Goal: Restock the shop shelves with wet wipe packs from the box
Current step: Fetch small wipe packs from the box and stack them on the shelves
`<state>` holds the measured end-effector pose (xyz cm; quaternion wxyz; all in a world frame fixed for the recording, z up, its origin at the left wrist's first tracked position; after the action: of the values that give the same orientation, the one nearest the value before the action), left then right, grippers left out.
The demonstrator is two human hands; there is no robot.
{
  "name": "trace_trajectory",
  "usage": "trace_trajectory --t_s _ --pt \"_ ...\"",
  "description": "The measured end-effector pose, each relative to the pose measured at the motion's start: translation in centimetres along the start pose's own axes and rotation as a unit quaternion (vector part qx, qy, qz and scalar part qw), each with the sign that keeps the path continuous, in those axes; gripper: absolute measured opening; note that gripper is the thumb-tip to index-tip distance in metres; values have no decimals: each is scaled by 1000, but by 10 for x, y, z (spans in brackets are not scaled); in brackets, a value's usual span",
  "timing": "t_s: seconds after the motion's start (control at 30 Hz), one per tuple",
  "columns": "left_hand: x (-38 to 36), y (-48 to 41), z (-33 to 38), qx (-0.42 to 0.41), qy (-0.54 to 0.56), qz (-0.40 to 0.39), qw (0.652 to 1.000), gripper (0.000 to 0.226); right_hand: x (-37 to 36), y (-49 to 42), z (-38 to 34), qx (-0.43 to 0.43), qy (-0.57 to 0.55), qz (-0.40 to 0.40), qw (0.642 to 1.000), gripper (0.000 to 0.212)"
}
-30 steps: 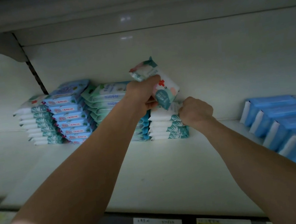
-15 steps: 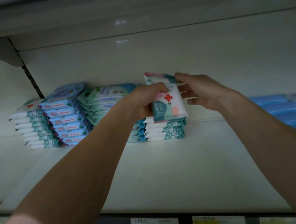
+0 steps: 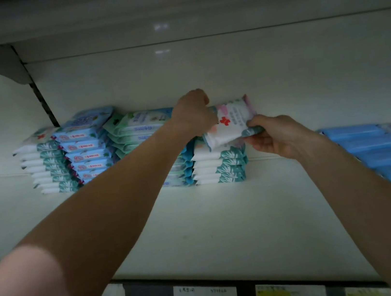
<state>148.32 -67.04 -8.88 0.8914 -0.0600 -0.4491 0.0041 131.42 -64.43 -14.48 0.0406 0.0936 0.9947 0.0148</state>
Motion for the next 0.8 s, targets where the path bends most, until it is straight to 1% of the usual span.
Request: trace_trajectory --t_s 0.07,0.13,0.23,0.3,0.33,0.4,0.43,0.5,0.57,0.63,0.73,0.8 --pt "-2 -4 0 -55 -115 22 992 35 -2 1 4 -8 -19 2 1000 6" --pt "-6 -6 -3 -84 -194 28 977 30 -6 1 9 -14 -32 4 999 3" --pt "-6 -7 -6 -120 -313 77 939 25 -13 2 15 -18 -45 6 999 2" --pt "-5 -7 -10 -141 -368 96 914 23 -16 2 17 -20 -36 15 999 4" --pt "-5 -6 -11 -150 -375 84 911 25 -17 1 18 -22 -31 18 999 3" --pt "-8 -4 -17 -154 -394 23 906 35 -21 0 18 -26 -19 20 999 3" --pt "-10 -3 -20 -149 -415 -7 897 40 -22 0 18 -26 -5 17 1000 4" --pt "-14 -3 -27 -138 -454 -35 879 42 -21 0 15 -23 58 -2 998 7" --pt "-16 -5 -32 -134 -475 -36 869 39 -17 0 12 -18 149 -21 989 12" --pt "-16 -7 -32 -133 -493 -40 859 38 -13 0 11 -2 210 -25 977 18" --pt "-15 -11 -29 -124 -509 -59 850 36 -12 -6 16 58 275 -8 960 33" --pt "-15 -12 -26 -118 -522 -61 843 34 -14 -8 21 99 343 1 934 39"
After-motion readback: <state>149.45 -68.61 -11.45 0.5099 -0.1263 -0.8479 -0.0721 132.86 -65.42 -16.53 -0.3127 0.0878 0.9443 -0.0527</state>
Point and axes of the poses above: each hand's wrist, its own y-axis away from the middle knuckle, its own x-axis out of the back of the hand, z = x × y, the point moved 1 cm from there along -y, towards the middle knuckle, and after that the axes turned 10 degrees about x, right-handed, at the moved point
